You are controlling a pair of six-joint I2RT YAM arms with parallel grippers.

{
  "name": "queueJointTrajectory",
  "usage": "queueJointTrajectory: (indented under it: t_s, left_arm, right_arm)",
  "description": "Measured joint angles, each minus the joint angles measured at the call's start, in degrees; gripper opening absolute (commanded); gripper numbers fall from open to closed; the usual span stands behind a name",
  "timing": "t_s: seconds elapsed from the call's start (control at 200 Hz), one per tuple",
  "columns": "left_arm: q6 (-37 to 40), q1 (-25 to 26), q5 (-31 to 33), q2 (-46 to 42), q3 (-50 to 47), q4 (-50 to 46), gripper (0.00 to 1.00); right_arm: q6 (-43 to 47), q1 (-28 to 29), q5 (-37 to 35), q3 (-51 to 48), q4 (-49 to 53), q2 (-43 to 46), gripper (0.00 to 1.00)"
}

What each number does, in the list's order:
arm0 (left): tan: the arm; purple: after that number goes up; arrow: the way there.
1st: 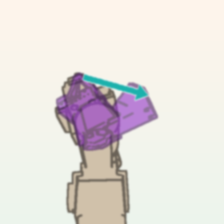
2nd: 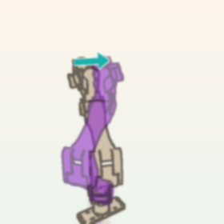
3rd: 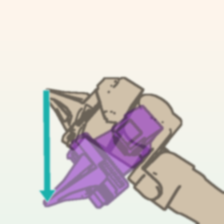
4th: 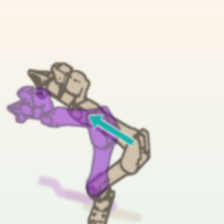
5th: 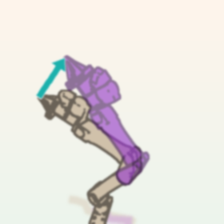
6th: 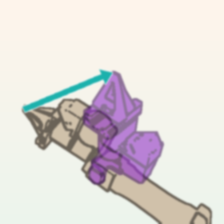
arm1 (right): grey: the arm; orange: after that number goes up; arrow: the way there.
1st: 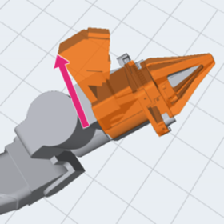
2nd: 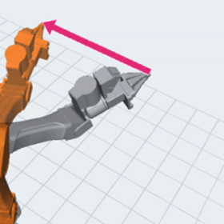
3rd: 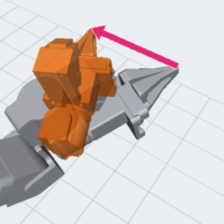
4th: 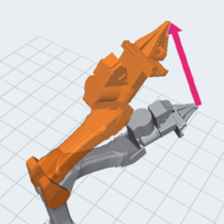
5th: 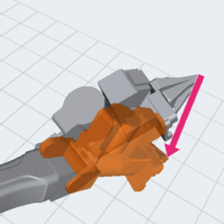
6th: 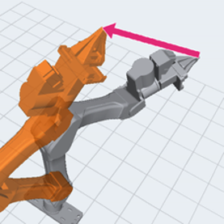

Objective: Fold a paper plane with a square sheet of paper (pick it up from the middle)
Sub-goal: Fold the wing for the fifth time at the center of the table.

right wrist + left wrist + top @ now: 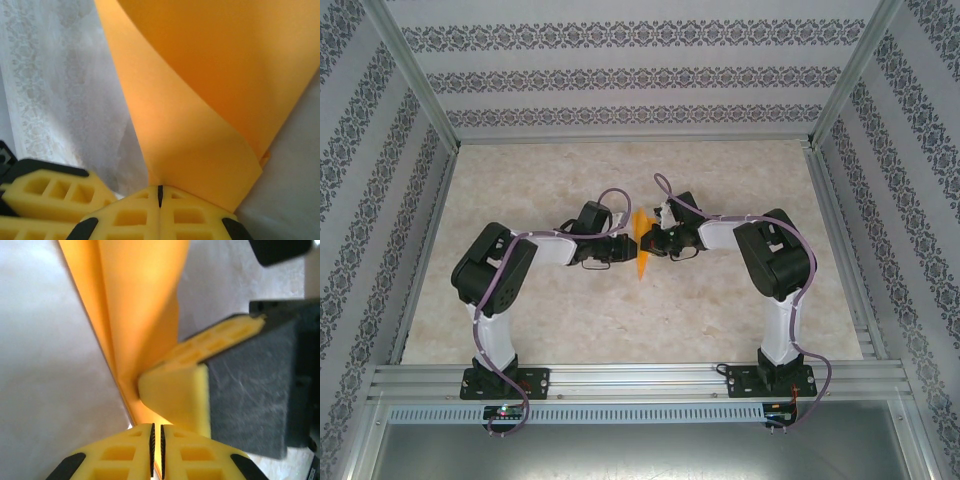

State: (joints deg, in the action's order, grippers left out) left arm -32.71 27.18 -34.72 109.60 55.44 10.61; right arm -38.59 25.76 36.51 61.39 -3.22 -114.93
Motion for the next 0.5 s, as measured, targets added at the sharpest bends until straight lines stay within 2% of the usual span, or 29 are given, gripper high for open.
queueJointTrajectory:
  t_s: [0.5]
  left_arm:
    - [-2.49, -2.69, -3.87, 4.70, 5.05, 0.13, 0.19]
  right_arm:
    - [1.01, -0.04, -1.68, -0.24, -1.66, 0.02, 0.00]
